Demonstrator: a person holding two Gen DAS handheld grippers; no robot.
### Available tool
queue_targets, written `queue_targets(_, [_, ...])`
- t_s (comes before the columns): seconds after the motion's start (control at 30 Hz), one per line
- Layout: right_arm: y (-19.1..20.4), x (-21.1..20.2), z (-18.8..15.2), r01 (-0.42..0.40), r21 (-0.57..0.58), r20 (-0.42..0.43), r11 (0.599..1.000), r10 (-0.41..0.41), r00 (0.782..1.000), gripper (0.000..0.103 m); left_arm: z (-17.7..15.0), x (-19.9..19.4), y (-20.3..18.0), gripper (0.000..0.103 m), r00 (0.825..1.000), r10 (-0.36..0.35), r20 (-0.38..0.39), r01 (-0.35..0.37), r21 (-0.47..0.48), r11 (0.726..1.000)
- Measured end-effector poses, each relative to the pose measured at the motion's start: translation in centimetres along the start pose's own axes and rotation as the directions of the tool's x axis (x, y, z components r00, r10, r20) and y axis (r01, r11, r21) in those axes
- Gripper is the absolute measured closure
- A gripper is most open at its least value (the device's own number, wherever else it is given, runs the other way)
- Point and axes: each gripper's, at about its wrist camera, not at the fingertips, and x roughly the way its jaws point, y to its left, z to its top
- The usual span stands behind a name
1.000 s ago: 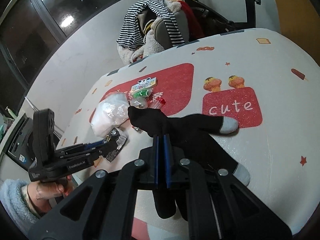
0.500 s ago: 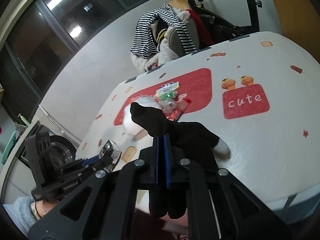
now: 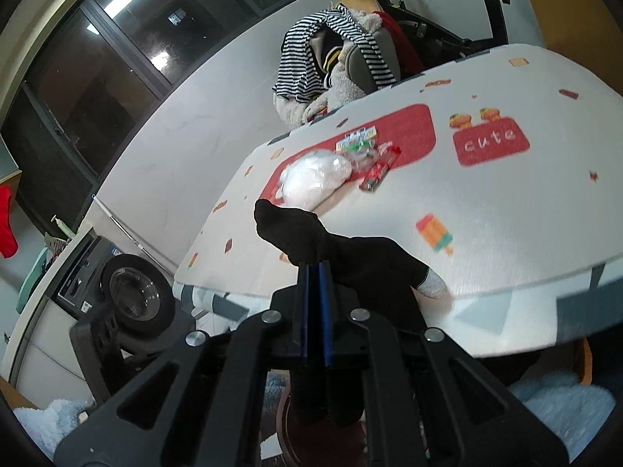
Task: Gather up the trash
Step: 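Carry the Face packet over the bin and open the left gripper, then lower the black glove into the bin and open the right gripper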
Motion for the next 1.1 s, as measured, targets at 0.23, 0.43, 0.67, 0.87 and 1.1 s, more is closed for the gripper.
queue_targets(0.23, [-0.1,0.5,-2.5,0.000,0.022,-0.044,1.000,0.001,0.999,0.094,-1.8,1.5,-0.4,0.054,0.999,-0.031,-0.035,0.031,-0.009,0.999])
queue_targets(0.43, [0.7,1.7,-5.1,-0.024,0.002,-0.120,1.000,0.024,0.993,0.094,-1.5,0.0,1.0,0.032,0.999,-0.008,0.053,0.011,-0.066,0.998])
queue_targets(0.67, [2.3,4.7,-9.2,-0.074,-0.048,-0.277,0.996,0.058,0.959,0.094,-1.5,-3.2,3.6,0.024,0.980,0.088,0.179,-0.056,-0.177,0.983])
queue_targets(0.87, [3.7,6.4,-11.0,-0.119,-0.092,-0.364,0.989,0.078,0.928,0.094,-2.2,-5.3,5.2,0.021,0.956,0.143,0.255,-0.076,-0.258,0.963])
queue_targets(1.1, [0.2,8.0,-12.2,0.023,-0.071,-0.387,0.997,-0.048,0.921,0.094,-2.7,-5.2,5.2,0.021,0.947,0.190,0.259,-0.113,-0.285,0.952])
